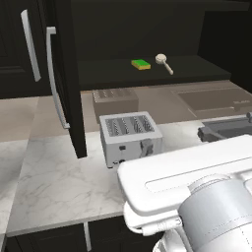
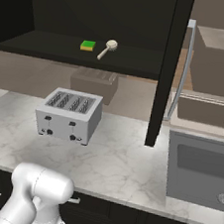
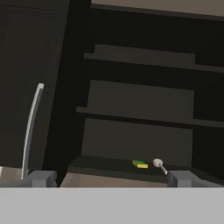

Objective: Pick up the dish brush and sponge from the sink, and place them back in the cabinet, and close the cabinet doors.

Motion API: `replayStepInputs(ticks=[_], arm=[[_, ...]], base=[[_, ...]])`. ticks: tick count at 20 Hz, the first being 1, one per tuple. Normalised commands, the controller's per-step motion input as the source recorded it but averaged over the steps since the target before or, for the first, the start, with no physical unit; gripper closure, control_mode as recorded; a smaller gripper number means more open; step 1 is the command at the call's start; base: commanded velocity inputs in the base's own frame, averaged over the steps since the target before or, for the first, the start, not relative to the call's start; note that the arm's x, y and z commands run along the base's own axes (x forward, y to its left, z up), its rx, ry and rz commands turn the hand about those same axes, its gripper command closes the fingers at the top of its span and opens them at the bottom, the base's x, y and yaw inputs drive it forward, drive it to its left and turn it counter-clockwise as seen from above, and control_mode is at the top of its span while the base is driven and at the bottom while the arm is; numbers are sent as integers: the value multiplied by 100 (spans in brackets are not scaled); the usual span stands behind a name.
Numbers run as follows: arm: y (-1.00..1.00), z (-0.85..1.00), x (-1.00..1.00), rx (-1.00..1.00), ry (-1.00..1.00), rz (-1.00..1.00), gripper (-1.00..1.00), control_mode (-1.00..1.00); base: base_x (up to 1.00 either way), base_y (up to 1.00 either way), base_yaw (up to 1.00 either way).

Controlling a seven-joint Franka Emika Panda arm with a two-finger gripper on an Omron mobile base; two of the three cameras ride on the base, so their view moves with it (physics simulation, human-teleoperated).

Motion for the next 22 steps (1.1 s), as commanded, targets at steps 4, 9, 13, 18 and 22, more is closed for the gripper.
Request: replayStepInputs(ticks=[4, 9, 13, 18, 22], arm=[[52, -7, 0, 0, 0, 0, -100, -100], [46, -16, 0, 0, 0, 0, -100, -100], [44, -23, 3, 0, 0, 0, -100, -100], [37, -24, 10, 0, 0, 0, -100, -100], [31, -19, 18, 0, 0, 0, -100, -100]], base=[[0, 0, 0], [0, 0, 0], [0, 0, 0], [0, 0, 0], [0, 0, 0]])
